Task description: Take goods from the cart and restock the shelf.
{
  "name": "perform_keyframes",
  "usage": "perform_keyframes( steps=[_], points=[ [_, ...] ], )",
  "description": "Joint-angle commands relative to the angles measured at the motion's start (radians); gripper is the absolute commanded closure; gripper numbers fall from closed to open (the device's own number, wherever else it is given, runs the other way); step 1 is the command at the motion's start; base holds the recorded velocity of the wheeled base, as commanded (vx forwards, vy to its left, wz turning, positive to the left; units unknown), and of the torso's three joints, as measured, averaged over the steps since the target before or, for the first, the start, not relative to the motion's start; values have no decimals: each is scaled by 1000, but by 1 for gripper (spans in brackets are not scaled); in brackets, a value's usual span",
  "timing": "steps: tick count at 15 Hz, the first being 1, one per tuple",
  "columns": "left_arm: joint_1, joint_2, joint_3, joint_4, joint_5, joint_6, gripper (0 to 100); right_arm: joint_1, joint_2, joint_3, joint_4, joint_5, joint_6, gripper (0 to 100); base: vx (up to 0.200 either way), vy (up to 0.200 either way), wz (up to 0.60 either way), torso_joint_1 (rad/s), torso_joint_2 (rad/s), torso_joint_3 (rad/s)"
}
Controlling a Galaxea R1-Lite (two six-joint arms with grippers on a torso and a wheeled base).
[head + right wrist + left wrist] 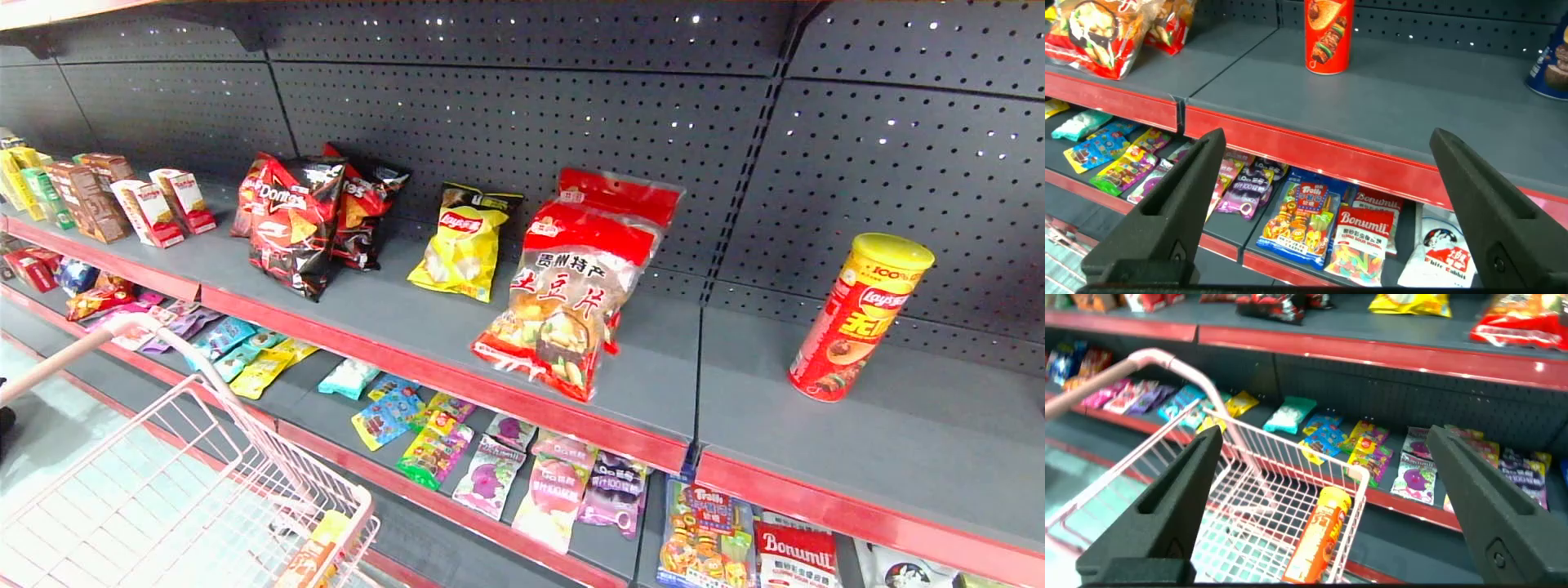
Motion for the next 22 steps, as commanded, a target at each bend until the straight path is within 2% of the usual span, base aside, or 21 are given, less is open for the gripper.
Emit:
perform_keyframes(
  steps=[1,8,9,10,11,12,13,14,15,16,17,18,19,22],
  points=[
    [1,1,0,-6,-3,4,0,0,1,0,0,0,0,0,0,0,0,0,0,0],
    [1,1,0,-13,-33,21,0,1,1,0,0,0,1,0,0,0,0,0,0,0],
    [-1,19,-46,-46,-80,10,0,0,1,0,0,0,1,0,0,0,0,0,0,0],
    [-39,321,-364,-85,-171,-90,0,0,1,0,0,0,1,0,0,0,0,0,0,0],
    [-38,564,-624,-95,-174,-210,0,0,1,0,0,0,0,0,0,0,0,0,0,0],
    [-39,680,-845,-56,-183,-259,0,0,1,0,0,0,3,0,0,0,0,0,0,0],
    [-15,742,-933,77,-178,-256,0,0,1,0,0,0,3,0,0,0,0,0,0,0],
    [41,760,-962,232,-174,-231,0,0,1,0,0,1,3,0,0,0,0,0,0,0],
    [122,797,-977,405,-172,-159,0,0,1,0,0,1,1,0,0,0,0,0,0,0],
    [168,864,-1025,570,-168,-61,0,0,1,0,0,1,-2,0,0,0,0,0,0,0],
    [180,921,-1060,675,-149,-13,0,0,1,0,2,1,-2,0,0,0,0,0,0,0],
    [180,1004,-1080,743,-106,19,0,1,3,0,2,1,-3,0,0,0,0,0,0,0],
    [180,1082,-1083,767,-60,44,0,1,3,0,0,1,-3,0,0,0,0,0,0,0],
    [159,1230,-1085,853,-46,54,0,1,1,0,0,0,-3,0,0,0,0,0,0,0]
  ],
)
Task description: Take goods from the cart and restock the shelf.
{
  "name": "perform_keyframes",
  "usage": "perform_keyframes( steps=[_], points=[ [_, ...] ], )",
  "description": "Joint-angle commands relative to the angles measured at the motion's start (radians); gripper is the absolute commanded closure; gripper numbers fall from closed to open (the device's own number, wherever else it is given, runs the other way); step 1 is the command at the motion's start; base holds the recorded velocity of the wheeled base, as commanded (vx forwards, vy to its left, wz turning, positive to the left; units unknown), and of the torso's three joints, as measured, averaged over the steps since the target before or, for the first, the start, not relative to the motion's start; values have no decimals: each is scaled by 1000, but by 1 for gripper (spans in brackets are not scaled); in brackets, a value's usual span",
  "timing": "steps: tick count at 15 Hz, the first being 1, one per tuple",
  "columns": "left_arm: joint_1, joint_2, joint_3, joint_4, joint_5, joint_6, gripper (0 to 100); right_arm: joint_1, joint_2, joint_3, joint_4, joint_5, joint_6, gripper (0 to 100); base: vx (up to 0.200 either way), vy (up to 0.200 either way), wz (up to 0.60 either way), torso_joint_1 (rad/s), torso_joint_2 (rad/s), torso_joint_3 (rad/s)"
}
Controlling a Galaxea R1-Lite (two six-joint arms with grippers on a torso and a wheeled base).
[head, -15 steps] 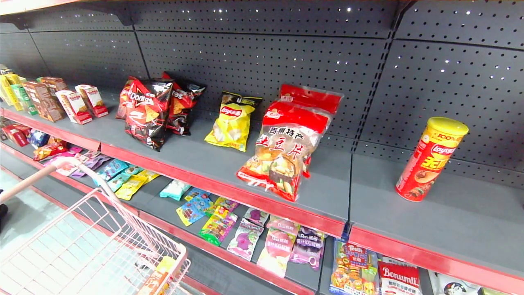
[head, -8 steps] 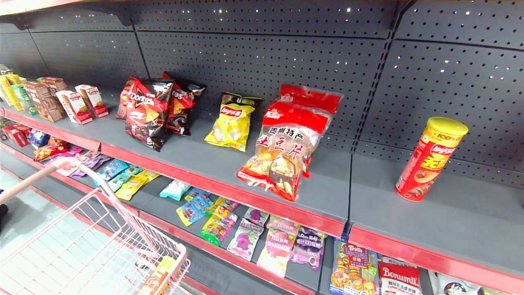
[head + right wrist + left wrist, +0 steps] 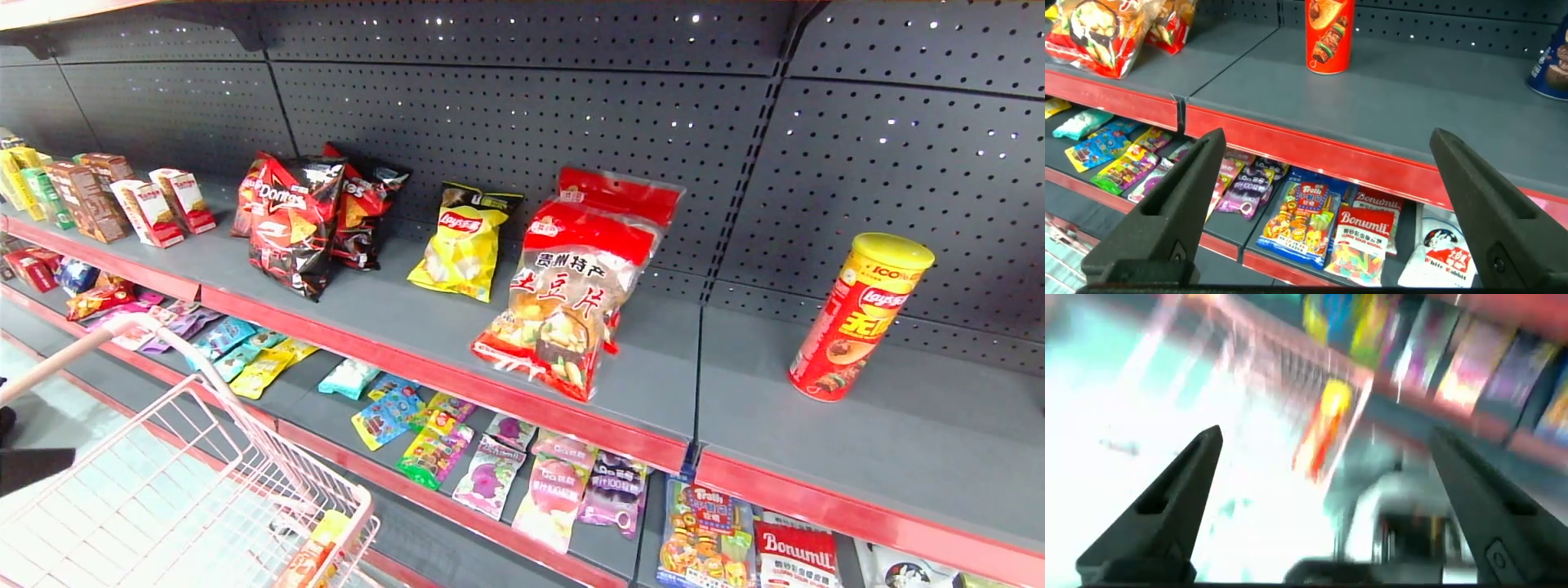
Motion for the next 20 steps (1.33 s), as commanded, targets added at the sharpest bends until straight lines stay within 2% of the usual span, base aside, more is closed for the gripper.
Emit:
perform_keyframes(
  steps=[1,3,4,5,6,8,11,17,18,20],
  points=[
    [-1,281,-22,92,16,44,0,-2,1,0,0,0,1,0,0,0,0,0,0,0],
    [15,390,21,66,11,113,0,0,1,0,0,1,-1,0,0,0,0,0,0,0],
    [28,469,82,-51,9,188,0,0,3,0,0,3,-2,0,0,0,0,0,0,0],
    [28,512,133,-136,9,237,0,0,1,0,0,4,-2,0,0,0,0,0,0,0],
    [30,553,167,-195,8,265,0,0,3,0,0,3,1,0,0,0,0,0,0,0],
    [27,611,231,-230,2,280,0,0,1,0,0,1,-1,0,0,0,0,0,0,0],
    [25,670,254,-317,-47,285,0,0,1,0,0,1,-1,0,0,0,0,0,0,0],
    [25,699,267,-327,-52,288,0,0,1,0,0,1,-1,0,0,0,0,0,0,0],
    [25,708,265,-330,-52,302,0,0,1,0,0,1,1,0,0,0,0,0,0,0],
    [28,708,265,-334,-52,308,0,0,1,0,-2,1,1,0,0,0,0,0,0,0]
  ],
)
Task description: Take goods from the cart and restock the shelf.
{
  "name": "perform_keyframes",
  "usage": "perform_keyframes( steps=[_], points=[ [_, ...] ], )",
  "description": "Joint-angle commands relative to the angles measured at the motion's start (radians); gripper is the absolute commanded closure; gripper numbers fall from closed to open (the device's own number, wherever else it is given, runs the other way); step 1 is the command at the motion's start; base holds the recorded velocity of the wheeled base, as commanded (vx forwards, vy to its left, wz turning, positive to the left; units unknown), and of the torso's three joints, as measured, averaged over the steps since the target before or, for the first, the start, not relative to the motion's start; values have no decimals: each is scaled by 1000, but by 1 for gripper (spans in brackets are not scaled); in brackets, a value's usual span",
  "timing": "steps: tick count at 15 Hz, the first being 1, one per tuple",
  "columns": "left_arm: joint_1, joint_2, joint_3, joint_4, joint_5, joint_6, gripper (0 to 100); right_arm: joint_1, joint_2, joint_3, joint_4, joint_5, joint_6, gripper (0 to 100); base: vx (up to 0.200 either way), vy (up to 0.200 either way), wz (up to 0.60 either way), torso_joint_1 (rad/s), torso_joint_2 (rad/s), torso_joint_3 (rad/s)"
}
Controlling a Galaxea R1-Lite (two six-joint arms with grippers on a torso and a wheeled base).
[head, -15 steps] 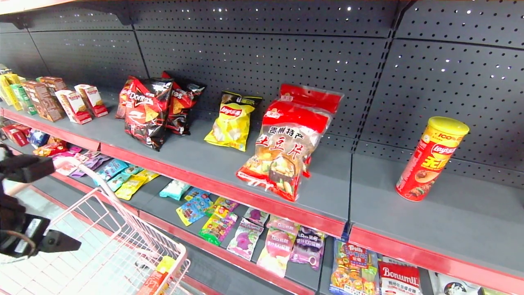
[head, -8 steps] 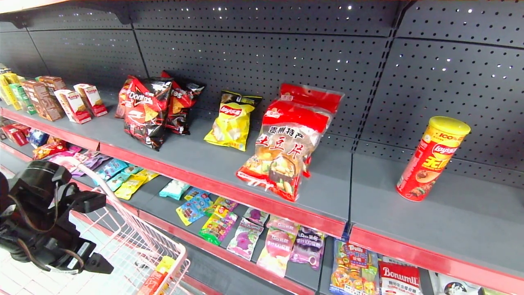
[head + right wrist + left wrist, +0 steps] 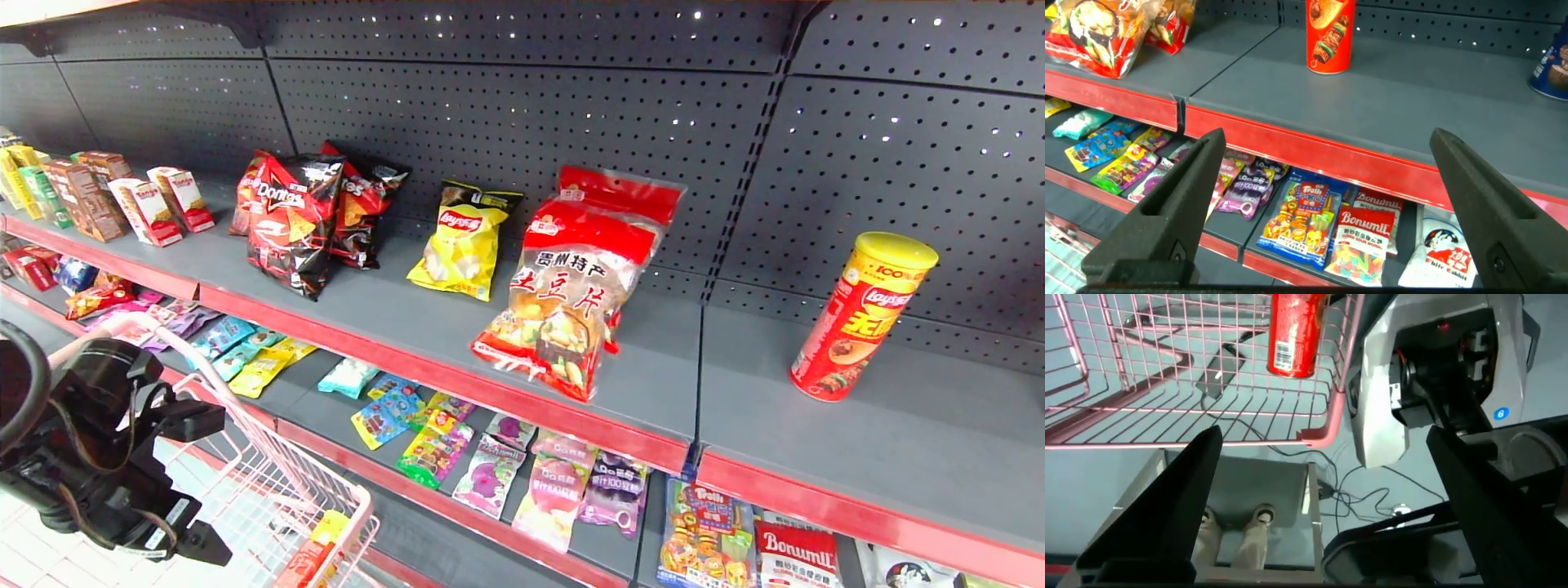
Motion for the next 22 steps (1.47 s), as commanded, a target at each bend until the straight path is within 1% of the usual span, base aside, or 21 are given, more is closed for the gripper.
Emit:
perform_keyframes(
  steps=[1,2,3,5,22],
  points=[
    [3,12,0,-18,-1,5,0,0,1,0,0,0,0,0,0,0,0,0,0,0],
    [3,23,4,-50,-1,8,0,0,1,0,0,0,0,0,0,0,0,0,0,0],
    [3,25,9,-59,-1,11,0,0,2,0,0,0,2,0,0,0,0,0,0,0],
    [3,26,20,-71,-1,30,0,0,1,0,0,0,0,0,0,0,0,0,0,0],
    [3,25,18,-73,-3,30,0,0,1,0,0,1,0,0,0,0,0,-152,337,182]
  ],
)
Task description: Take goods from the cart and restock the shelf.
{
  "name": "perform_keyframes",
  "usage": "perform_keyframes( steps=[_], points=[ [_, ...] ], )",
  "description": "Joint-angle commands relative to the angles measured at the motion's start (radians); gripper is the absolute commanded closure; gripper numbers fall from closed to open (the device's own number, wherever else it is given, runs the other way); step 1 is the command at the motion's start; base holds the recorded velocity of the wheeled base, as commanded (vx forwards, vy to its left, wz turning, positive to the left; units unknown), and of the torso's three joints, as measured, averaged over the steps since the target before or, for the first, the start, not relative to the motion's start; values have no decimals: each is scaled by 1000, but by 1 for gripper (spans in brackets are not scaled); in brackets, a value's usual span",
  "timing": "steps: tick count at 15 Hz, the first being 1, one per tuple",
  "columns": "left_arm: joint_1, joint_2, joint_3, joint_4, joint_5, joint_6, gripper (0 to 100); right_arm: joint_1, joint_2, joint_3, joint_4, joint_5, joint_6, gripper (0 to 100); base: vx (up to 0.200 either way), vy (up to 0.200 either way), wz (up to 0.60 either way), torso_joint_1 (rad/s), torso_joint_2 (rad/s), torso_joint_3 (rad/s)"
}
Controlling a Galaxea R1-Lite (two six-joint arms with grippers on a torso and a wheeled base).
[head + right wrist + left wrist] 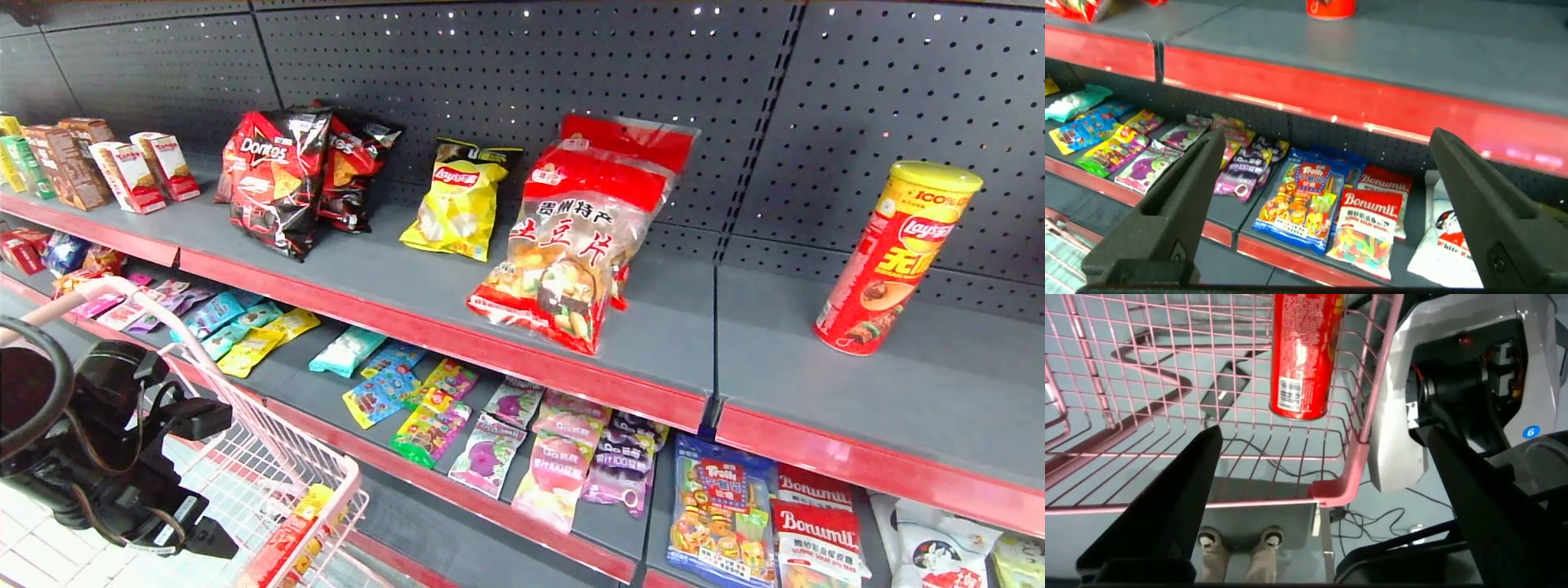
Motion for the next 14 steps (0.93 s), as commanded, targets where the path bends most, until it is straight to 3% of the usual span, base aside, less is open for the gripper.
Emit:
perform_keyframes(
  steps=[1,14],
  points=[
    [1,-4,0,0,0,1,0,0,1,0,0,0,0,0,0,0,0,-178,393,207],
    [50,14,3,-55,0,2,0,0,1,0,0,0,0,0,0,0,0,-220,522,299]
  ],
)
